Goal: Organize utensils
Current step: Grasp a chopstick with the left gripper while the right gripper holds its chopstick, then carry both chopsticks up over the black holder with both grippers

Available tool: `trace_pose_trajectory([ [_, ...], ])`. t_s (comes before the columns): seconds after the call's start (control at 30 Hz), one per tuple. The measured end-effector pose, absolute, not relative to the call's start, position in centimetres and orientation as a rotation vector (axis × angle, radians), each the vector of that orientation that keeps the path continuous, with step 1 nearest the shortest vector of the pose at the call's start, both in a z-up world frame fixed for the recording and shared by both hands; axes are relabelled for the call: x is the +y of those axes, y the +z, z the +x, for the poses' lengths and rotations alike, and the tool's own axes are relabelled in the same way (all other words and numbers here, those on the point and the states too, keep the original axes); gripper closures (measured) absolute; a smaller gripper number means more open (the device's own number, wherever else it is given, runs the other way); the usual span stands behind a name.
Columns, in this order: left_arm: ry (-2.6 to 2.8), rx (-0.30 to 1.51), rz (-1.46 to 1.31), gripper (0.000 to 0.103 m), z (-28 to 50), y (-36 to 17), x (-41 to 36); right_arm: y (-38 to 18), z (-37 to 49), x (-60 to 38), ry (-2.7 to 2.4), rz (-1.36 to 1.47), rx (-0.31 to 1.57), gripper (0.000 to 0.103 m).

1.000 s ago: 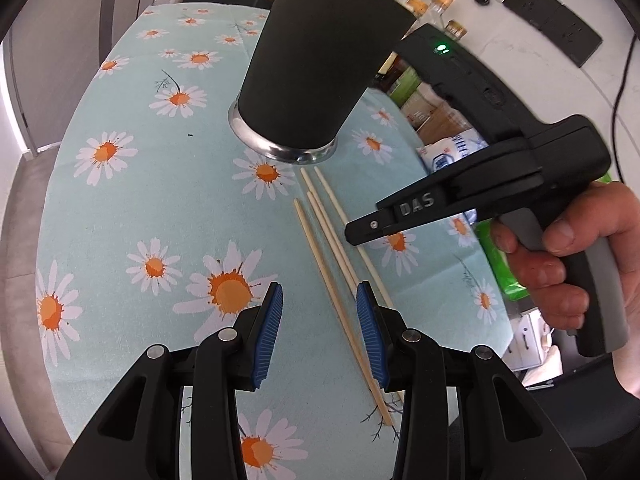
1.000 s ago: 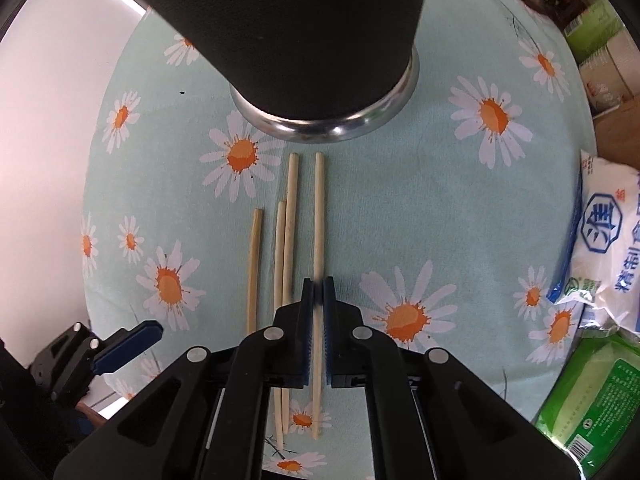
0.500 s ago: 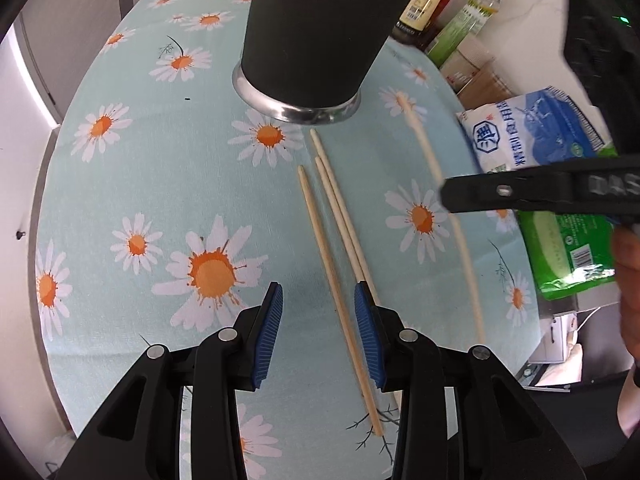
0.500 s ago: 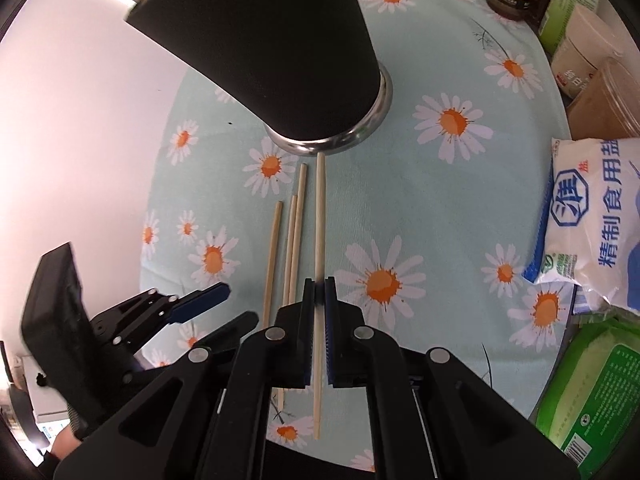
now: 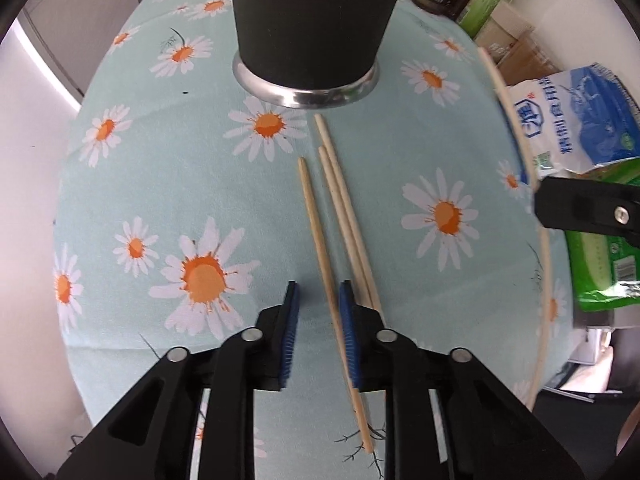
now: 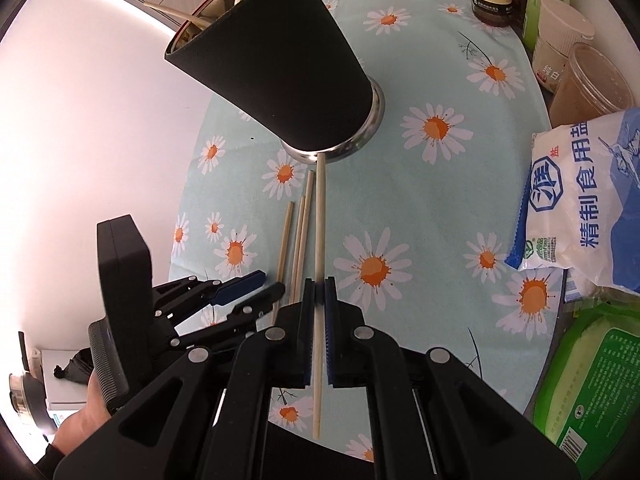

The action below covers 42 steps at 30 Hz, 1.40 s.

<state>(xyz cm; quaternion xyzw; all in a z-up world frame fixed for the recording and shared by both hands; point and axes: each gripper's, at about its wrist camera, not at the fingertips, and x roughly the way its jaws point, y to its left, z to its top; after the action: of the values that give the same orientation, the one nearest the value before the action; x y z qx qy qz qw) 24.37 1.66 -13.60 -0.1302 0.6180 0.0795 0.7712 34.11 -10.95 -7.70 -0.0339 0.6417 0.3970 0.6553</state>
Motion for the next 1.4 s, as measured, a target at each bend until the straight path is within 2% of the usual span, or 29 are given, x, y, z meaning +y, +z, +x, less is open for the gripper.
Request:
trace_pose_trajectory([
  [0.13, 0.191, 1.373, -0.258, 0.086, 25.0, -13.7, 1.3, -7.7, 34.2, -11.3, 0.910, -0.069, 1.457, 0.098],
  [0.27, 0.215, 1.390, -0.245, 0.096, 25.9, -13.9, 1.5, -7.7, 34.1, -11.6, 0.919, -0.072, 1.460, 0.098],
  [0.37, 0.214, 1.395, -0.278, 0.099, 27.0, -14.1, 2.0, -7.8, 34.2, -11.5, 0.926, -0.072, 1.461, 0.098],
  [0.77, 0.191, 1.329, -0.386, 0.099, 25.2, -13.2, 5.0, -8.3, 33.8, -10.6, 0.913, -0.088, 1.459, 0.098],
  [1.17, 0.065, 1.191, -0.385, 0.099, 20.8, -8.9, 6.8, -8.1, 31.5, -8.1, 0.827, -0.103, 1.437, 0.098],
  [1.4, -0.040, 1.093, -0.350, 0.099, 20.5, -5.8, 8.5, -5.4, 29.9, -6.2, 0.827, -0.046, 1.351, 0.098],
])
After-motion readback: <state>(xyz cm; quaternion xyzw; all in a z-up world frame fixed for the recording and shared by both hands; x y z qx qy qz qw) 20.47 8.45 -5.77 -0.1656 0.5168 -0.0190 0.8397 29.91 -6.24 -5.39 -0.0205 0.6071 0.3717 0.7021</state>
